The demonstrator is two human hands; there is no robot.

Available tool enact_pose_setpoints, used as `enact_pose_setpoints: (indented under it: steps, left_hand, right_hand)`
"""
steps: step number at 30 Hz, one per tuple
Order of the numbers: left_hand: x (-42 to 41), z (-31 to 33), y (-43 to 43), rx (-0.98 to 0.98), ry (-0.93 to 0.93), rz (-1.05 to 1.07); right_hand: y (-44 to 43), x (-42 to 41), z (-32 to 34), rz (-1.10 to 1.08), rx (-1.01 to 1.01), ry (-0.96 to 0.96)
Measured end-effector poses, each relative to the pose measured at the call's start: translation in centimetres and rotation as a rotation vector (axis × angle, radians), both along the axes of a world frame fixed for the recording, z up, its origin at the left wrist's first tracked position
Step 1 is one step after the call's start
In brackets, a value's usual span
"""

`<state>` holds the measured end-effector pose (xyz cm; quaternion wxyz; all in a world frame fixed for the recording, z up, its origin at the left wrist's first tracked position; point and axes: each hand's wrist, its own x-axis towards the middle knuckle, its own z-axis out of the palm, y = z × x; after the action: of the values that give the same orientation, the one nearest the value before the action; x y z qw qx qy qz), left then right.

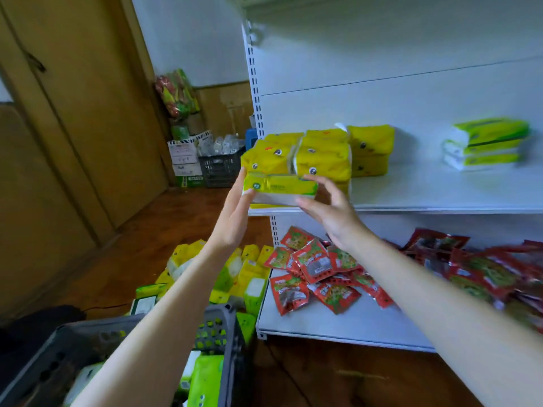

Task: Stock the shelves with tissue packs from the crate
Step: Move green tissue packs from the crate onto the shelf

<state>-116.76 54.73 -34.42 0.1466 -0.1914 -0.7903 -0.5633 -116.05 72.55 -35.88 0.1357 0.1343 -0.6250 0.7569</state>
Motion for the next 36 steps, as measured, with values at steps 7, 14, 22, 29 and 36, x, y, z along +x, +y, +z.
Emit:
enact_pose_setpoints:
  steps: [7,14,22,29,36]
  left_hand:
    - [-1.3,2.4,10.6,-0.026,0.149,-0.164]
    - [-4.1,2.5,22.4,-0.187,0.171,-0.3]
    - [-5.9,-0.1,34.3,-0.575,0.161,-0.346]
    - [-8.1,-2.2,39.7,-0.945,0.042,-0.292]
    - [-9.6,-2.1,41.5,-1.112,0.126,-0.193]
  right_hand:
    - [10.5,1.5,2.9,-0.31,0.067,0.141]
    - [23.3,1.5,2.3,-0.495,0.078,0.123]
    - [36.6,1.9,0.1,-0.668,0.148,0.035]
    - [44.1,-0.7,-1.9,-0.71,0.222,-0.101]
    - [46.4,-5.8,1.3,-0.697,0.074,-0.002]
